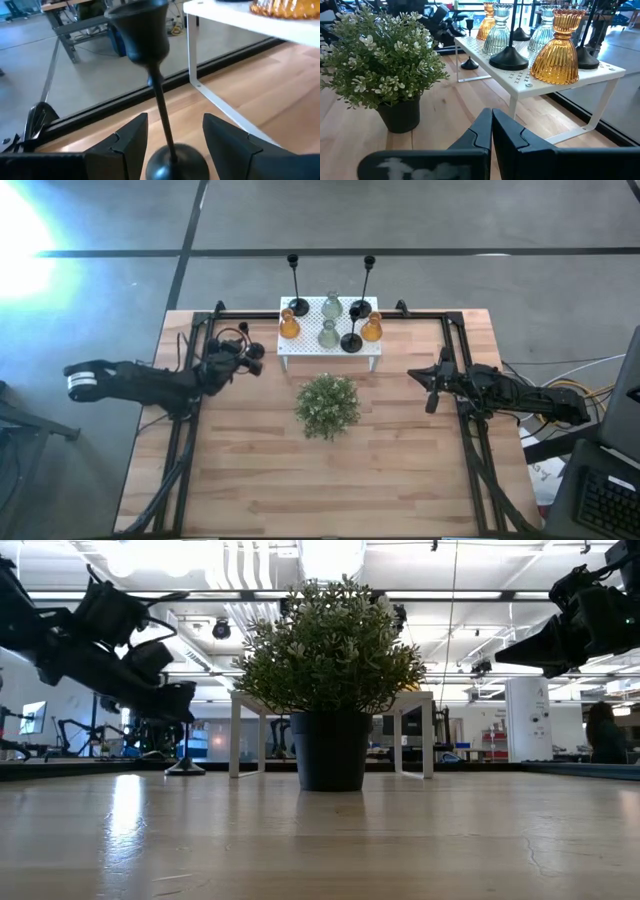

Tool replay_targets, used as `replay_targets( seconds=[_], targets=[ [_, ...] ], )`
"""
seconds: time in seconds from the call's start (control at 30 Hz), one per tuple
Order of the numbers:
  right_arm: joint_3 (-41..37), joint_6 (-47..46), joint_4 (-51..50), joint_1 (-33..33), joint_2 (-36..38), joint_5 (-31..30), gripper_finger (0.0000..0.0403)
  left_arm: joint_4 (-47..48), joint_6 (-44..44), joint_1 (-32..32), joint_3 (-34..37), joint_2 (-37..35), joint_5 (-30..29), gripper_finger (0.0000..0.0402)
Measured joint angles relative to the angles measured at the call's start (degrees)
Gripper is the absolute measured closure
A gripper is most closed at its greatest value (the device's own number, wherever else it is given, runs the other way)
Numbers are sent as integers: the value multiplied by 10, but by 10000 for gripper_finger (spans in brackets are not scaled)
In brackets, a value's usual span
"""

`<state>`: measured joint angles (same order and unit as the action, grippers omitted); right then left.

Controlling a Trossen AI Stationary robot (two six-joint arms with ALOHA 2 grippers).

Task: Pick & Place candle stick holders
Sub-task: Put the black candle holder on the shelf

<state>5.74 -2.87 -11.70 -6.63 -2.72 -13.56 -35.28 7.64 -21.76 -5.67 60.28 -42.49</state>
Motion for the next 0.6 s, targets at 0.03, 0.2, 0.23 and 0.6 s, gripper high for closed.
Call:
replay_targets(
  seconds=[0.03,0.2,0.23,0.6],
  targets=[
    [0,0,0,0,0,0,394,-10,-1,-4,-2,9,0,207],
    [0,0,0,0,0,0,394,-40,-1,-24,-16,49,2,207],
    [0,1,0,0,0,0,394,-42,1,-30,-19,57,2,207],
    [0,-1,0,0,0,0,394,-42,26,-74,-59,125,7,228]
  ],
)
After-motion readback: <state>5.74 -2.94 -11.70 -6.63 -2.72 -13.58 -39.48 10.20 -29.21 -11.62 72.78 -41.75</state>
